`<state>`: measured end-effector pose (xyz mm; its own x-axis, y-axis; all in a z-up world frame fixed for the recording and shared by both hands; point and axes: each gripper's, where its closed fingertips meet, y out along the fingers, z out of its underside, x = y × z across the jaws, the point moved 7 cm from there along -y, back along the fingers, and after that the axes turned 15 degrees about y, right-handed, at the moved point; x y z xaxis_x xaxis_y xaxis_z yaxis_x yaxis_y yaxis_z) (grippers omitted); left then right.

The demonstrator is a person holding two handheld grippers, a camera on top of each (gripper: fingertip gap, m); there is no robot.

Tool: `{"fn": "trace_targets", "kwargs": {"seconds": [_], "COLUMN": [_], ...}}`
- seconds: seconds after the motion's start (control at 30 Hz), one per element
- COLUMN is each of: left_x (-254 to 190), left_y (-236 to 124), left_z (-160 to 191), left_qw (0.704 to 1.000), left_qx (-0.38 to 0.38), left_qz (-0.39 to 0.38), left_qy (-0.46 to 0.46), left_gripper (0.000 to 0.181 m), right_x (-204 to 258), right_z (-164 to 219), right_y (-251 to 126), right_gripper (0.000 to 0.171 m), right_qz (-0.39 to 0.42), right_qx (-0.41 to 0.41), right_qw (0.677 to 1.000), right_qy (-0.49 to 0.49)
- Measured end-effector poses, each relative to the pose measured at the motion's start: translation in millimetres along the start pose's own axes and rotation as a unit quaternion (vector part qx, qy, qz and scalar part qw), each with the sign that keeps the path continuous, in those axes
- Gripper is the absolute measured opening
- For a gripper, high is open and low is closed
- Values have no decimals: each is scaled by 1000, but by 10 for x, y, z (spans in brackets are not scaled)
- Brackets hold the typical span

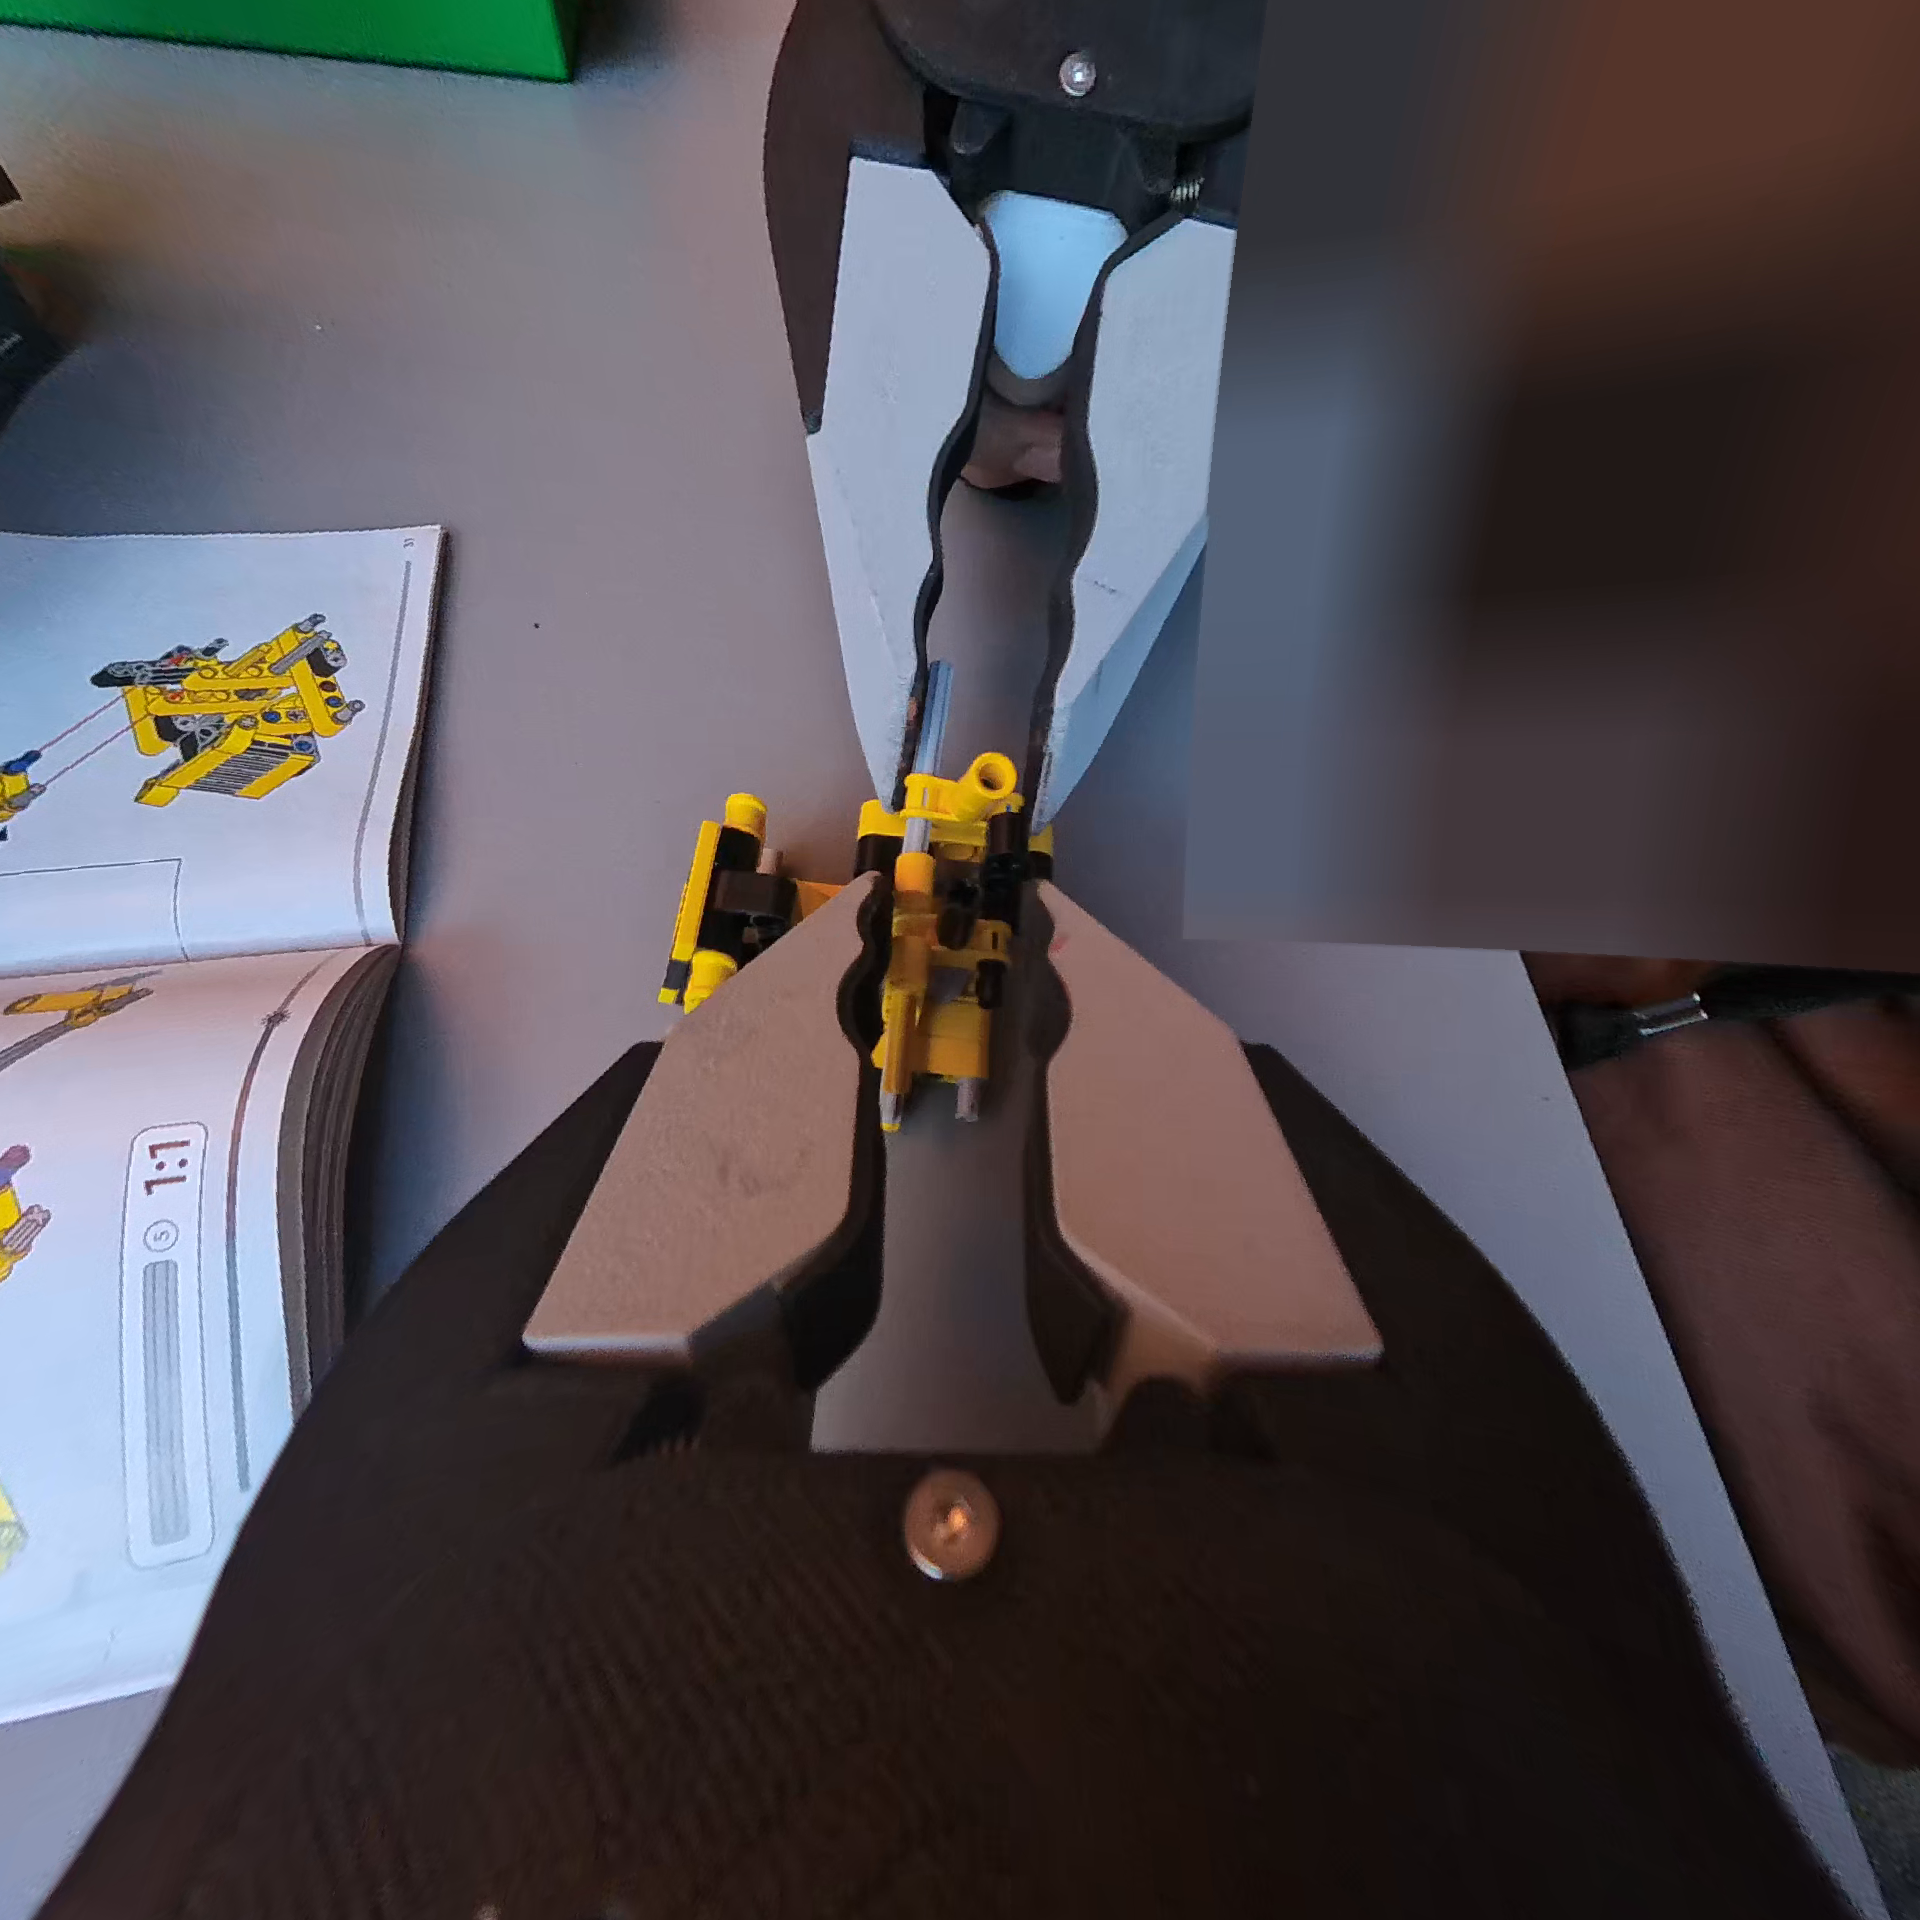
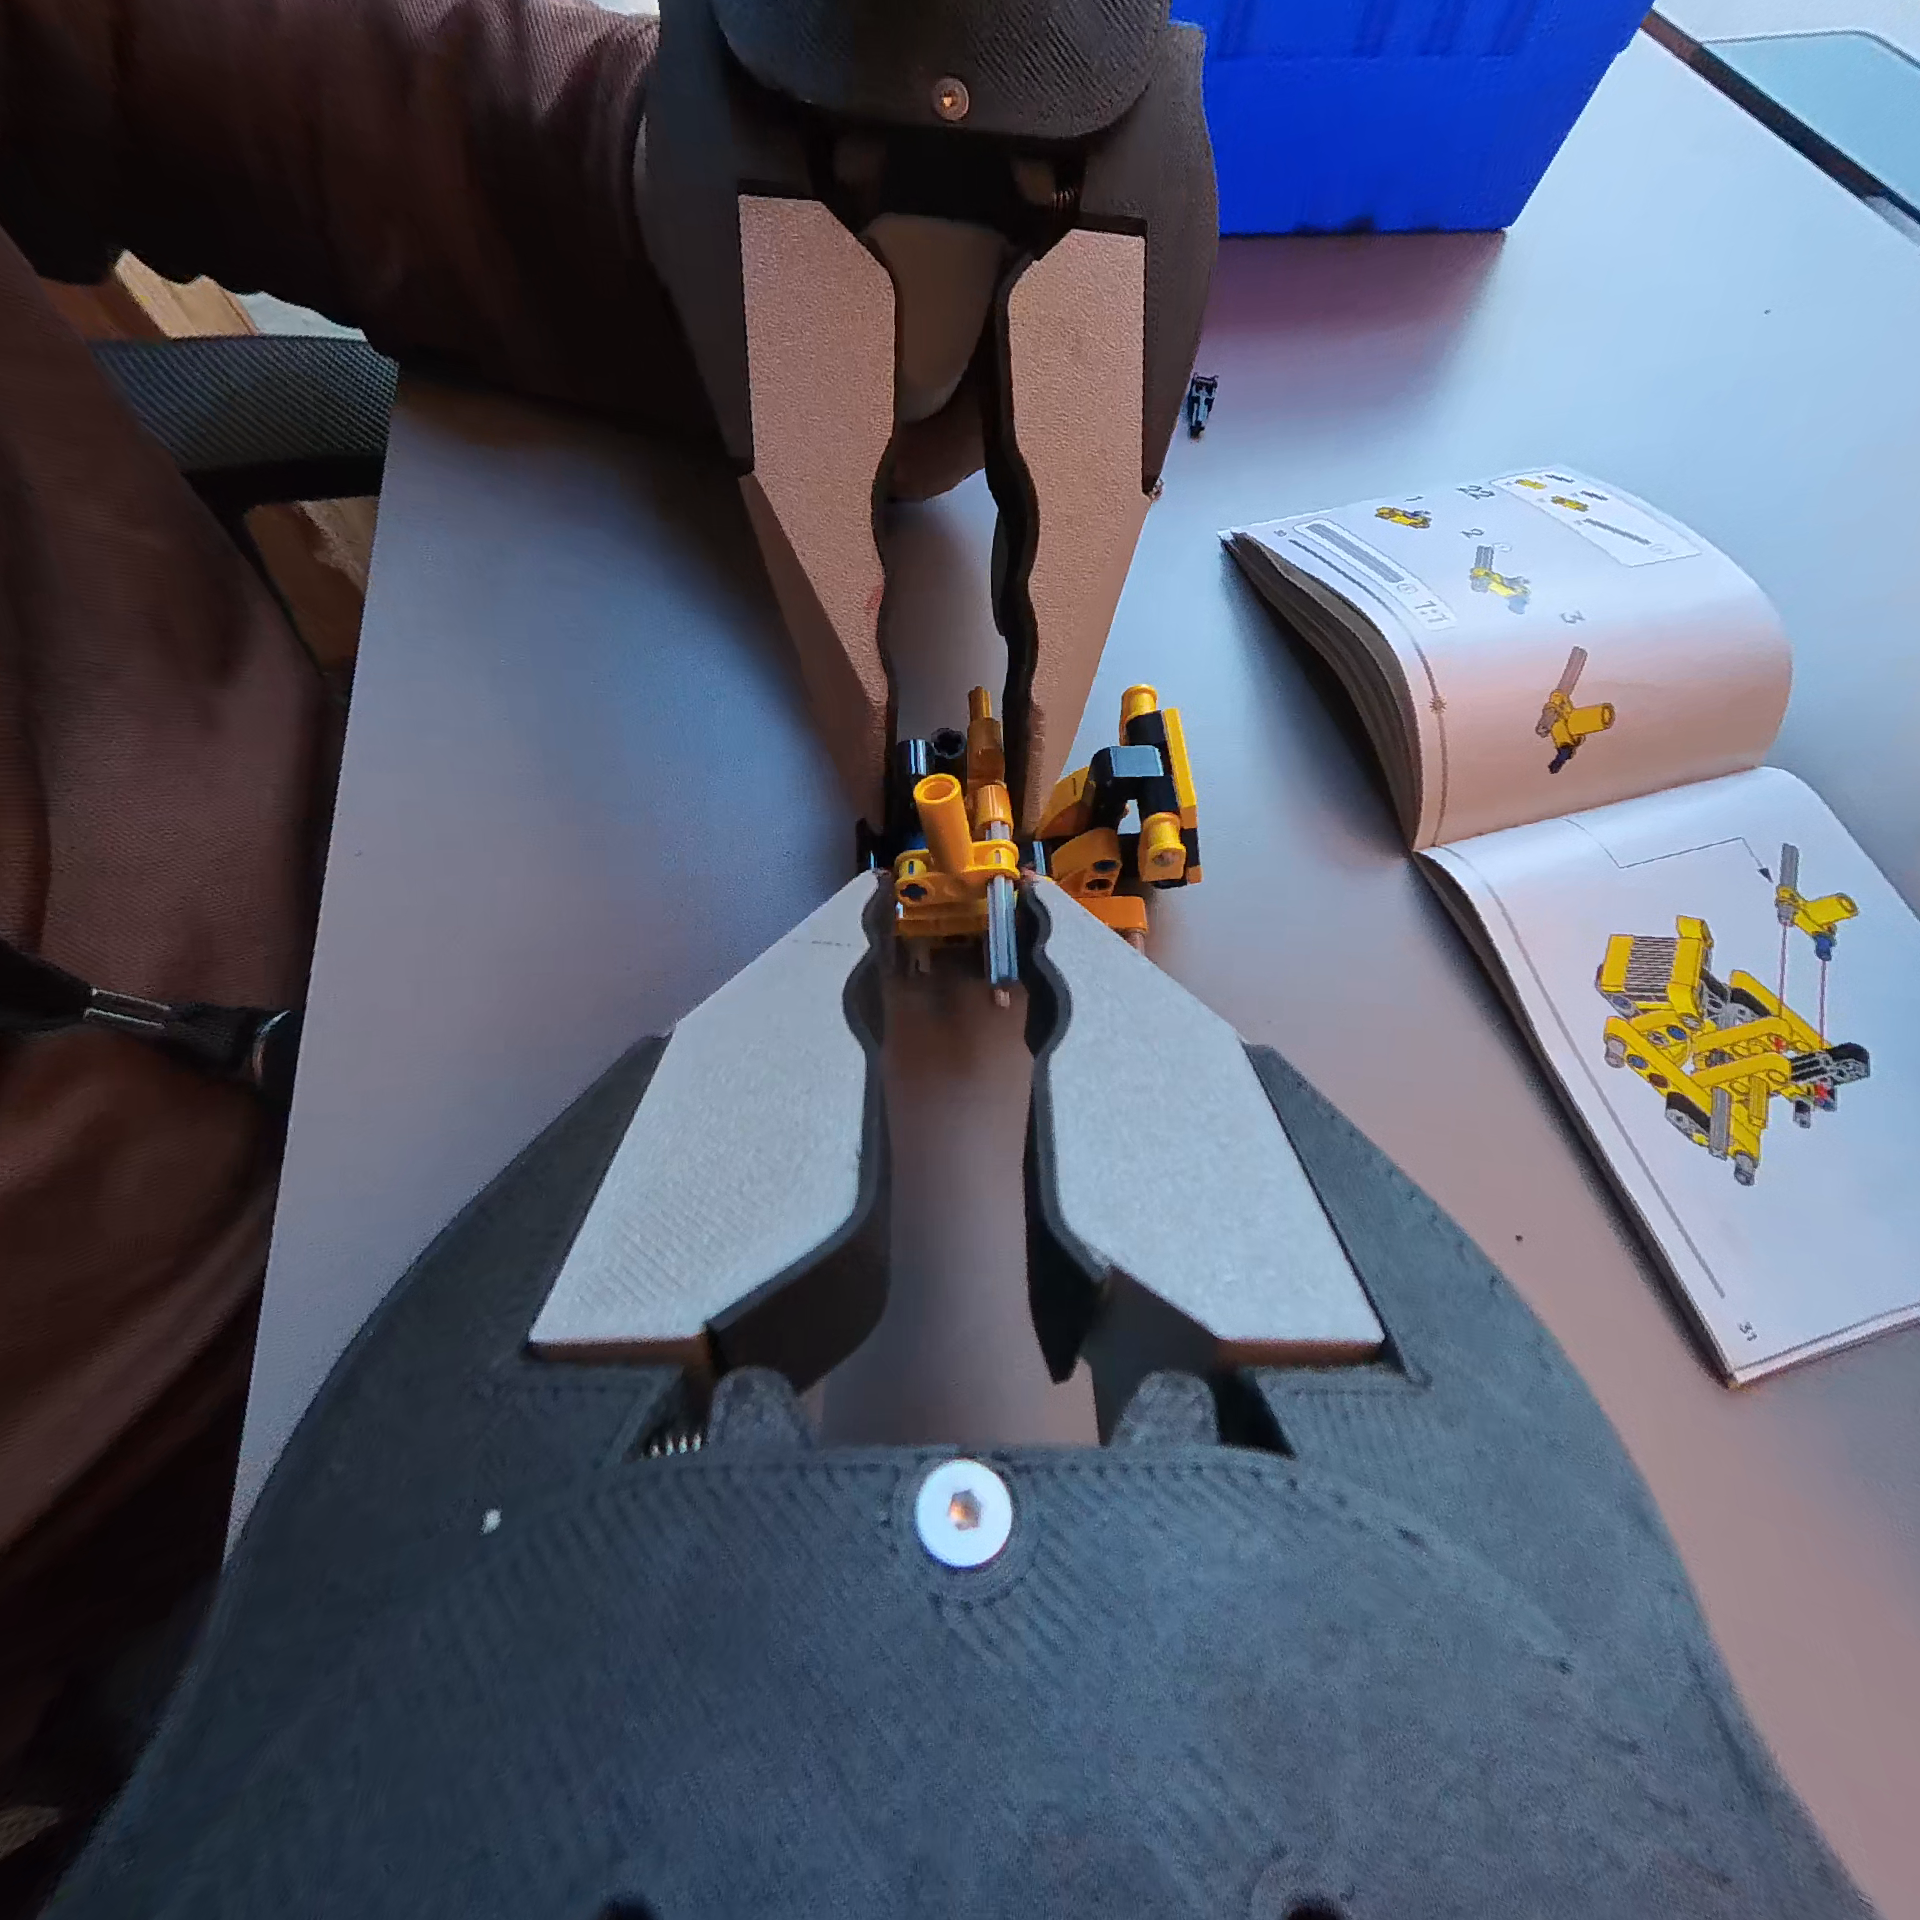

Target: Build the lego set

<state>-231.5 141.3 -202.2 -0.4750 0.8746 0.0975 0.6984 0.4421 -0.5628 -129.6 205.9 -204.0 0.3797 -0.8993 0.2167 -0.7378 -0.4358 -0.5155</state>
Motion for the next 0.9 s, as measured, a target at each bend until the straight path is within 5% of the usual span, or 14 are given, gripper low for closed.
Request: {"fn": "trace_targets", "kwargs": {"seconds": [0.9], "left_x": [-51], "left_y": [-137], "left_z": [96], "left_qw": [1000], "left_qx": [10], "left_qz": [-9], "left_qy": [28], "left_gripper": [30], "right_x": [43], "right_z": [-74], "right_y": [93], "right_gripper": [19], "right_qz": [22], "right_qx": [26], "right_qw": [999], "right_qy": [-18]}}
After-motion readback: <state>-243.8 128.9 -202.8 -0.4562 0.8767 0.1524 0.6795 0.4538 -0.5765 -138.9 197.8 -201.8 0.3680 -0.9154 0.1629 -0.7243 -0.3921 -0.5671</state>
